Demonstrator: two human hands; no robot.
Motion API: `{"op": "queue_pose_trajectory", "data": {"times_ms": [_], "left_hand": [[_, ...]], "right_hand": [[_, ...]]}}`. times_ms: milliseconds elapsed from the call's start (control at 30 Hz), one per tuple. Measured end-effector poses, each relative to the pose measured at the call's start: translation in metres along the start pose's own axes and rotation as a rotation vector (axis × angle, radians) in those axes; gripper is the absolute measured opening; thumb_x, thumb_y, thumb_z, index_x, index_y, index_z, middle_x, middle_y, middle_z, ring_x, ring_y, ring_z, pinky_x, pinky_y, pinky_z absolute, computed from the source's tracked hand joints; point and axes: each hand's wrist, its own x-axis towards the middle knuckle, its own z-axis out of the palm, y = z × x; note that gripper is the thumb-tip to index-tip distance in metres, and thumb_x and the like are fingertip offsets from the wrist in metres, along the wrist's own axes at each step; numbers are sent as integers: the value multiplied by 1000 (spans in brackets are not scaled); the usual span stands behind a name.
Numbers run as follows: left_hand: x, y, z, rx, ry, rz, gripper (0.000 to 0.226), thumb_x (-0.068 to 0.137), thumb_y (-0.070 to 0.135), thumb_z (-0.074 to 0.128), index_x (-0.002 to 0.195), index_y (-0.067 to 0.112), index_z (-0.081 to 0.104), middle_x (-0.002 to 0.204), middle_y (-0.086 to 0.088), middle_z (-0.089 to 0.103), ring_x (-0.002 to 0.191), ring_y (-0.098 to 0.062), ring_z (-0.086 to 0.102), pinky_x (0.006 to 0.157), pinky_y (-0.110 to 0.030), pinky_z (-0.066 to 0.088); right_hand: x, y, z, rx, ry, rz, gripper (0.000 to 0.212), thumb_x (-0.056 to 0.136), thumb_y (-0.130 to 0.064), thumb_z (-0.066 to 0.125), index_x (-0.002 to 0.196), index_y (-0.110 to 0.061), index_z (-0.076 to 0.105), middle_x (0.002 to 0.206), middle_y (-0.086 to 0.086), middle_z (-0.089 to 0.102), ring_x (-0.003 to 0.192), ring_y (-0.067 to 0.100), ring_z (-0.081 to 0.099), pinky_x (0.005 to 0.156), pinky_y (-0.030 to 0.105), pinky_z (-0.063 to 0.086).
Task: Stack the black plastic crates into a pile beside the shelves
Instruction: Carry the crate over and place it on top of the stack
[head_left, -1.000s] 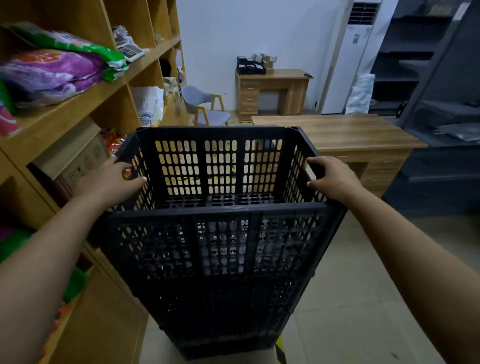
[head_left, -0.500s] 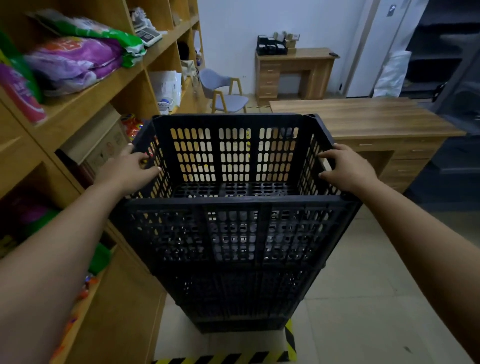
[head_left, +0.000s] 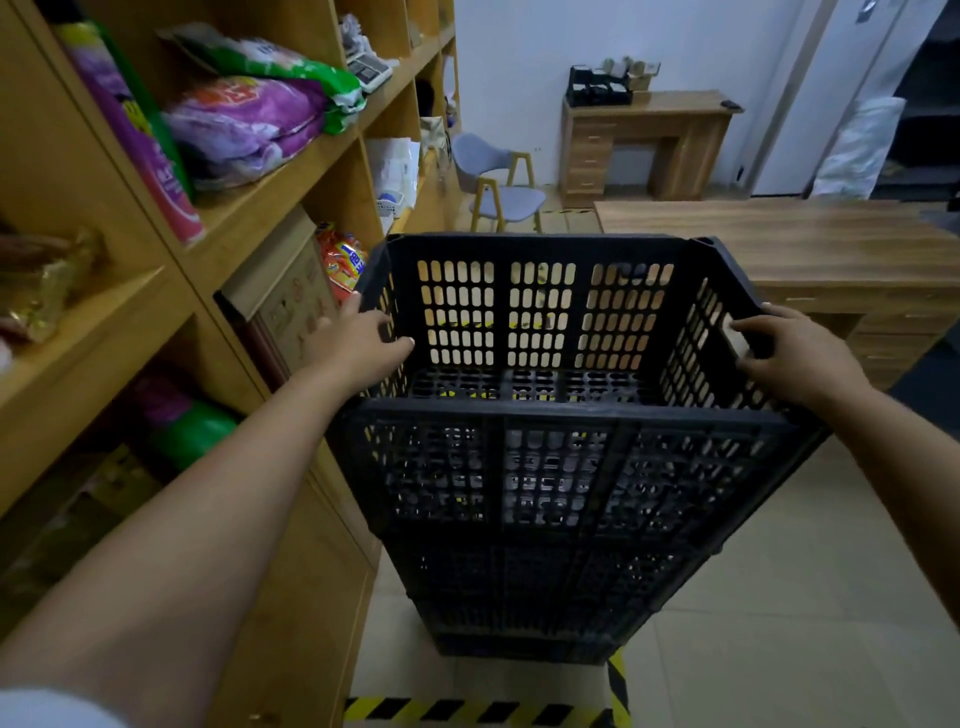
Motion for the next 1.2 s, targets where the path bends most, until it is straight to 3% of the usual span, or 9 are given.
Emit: {"op": "queue_pose_trajectory", "data": {"times_ms": [100,167,400,667,767,900,1200], "left_hand": [[4,-3,0,-16,20,11,64,84,63,46,137,28,48,159,-1,20,135,-41,32,102,-51,37],[6,-8,1,-24,35,28,64,84,62,45,137,26,49,158,-3,22,134,-41,33,102,-51,37],[4,-3,3,5,32,13,64,87,62,45,139,26,46,158,-6,20,135,-44,30,101,-50,36],[5,-3,-1,-51,16,18,56,88,54,51,137,26,49,157,-6,22,136,-44,29,104,-53,33],[6,-5,-2,-61,18,33,48,89,34,56,136,27,50,158,-5,21,137,-40,29,105,-52,35],[4,-8,-2,-68,45,17,60,85,-3,55,136,28,50,159,-3,19,140,-36,26,101,-54,41],[8,0,-1,-27,46,72,67,85,-10,52,139,30,48,160,-5,17,142,-38,22,109,-53,34]], "right_hand": [[5,-1,-3,121,20,31,57,80,6,60,124,-31,57,140,11,47,113,35,56,86,53,53],[11,-4,-6,118,29,26,59,78,11,57,125,-25,60,137,12,49,117,35,52,90,52,51],[12,-9,-5,60,21,2,57,81,10,54,129,-22,57,149,9,36,133,33,38,97,46,45],[6,-9,-6,36,6,-2,52,84,7,53,127,-21,59,154,8,30,134,34,37,97,46,43],[8,-13,-9,49,14,-1,47,84,5,54,123,-20,63,152,9,33,135,33,36,103,46,38],[3,-17,-13,65,31,-1,41,85,5,54,117,-17,66,150,10,36,133,35,37,104,47,38],[-9,-9,-15,66,25,-7,39,85,10,51,114,-13,65,141,14,43,121,36,49,91,50,50]]}}
